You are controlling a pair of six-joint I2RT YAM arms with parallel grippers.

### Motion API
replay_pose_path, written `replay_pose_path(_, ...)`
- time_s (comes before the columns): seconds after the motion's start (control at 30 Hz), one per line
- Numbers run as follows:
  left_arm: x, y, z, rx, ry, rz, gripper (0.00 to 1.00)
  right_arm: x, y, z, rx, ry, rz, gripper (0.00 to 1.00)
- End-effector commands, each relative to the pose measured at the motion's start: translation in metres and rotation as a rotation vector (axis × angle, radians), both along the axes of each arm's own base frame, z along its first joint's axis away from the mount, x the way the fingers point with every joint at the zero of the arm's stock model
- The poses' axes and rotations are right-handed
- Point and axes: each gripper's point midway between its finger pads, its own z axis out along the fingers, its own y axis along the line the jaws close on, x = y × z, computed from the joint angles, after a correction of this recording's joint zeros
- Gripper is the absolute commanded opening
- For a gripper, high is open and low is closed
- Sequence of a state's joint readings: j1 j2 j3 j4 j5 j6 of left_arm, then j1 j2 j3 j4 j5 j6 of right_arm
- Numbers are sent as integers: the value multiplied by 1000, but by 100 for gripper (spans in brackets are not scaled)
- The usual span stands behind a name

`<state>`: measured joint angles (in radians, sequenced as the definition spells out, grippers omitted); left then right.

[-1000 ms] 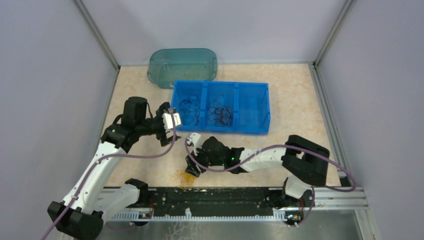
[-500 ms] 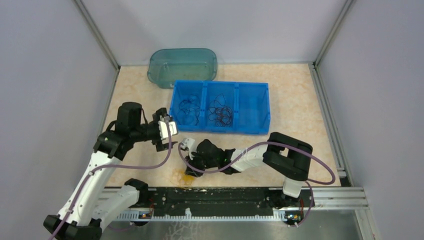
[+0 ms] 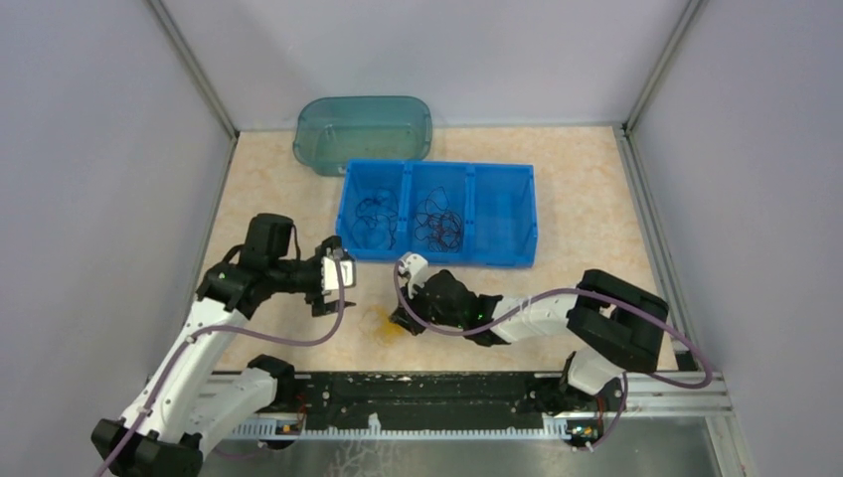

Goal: Untangle the cables

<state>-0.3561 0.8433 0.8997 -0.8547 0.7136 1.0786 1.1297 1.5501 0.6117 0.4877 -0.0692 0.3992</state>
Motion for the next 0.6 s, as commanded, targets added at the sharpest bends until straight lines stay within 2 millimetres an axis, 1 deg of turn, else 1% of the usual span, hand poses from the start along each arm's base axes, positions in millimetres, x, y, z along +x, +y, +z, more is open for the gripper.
replay_pose_path(0.0, -17, -10, -30, -46, 158, -33, 89, 10, 0, 24, 100, -32, -76, 0)
replay_pose_path(0.07, -7, -15, -33, -80, 147, 1, 88, 13, -4, 28, 121, -40, -103, 0)
replay_pose_path(0.1, -7, -16, -36, -86, 159, 9, 87, 14, -6, 31, 134, -44, -119, 0)
replay_pose_path(0.23, -17, -23, -52, -74, 274, 31, 86, 26, -16, 54, 199, -88, -207, 0)
replay_pose_path(0.3, -17, -28, -56, -78, 306, 58, 86, 32, -22, 65, 236, -114, -255, 0)
replay_pose_path(0.4, -9, -35, -56, -100, 306, 105, 84, 35, -25, 79, 278, -142, -292, 0)
replay_pose_path(0.47, 1, -36, -56, -106, 286, 153, 82, 37, -26, 85, 290, -153, -305, 0)
replay_pose_path(0.57, 10, -35, -54, -105, 248, 169, 78, 37, -28, 93, 302, -164, -320, 0)
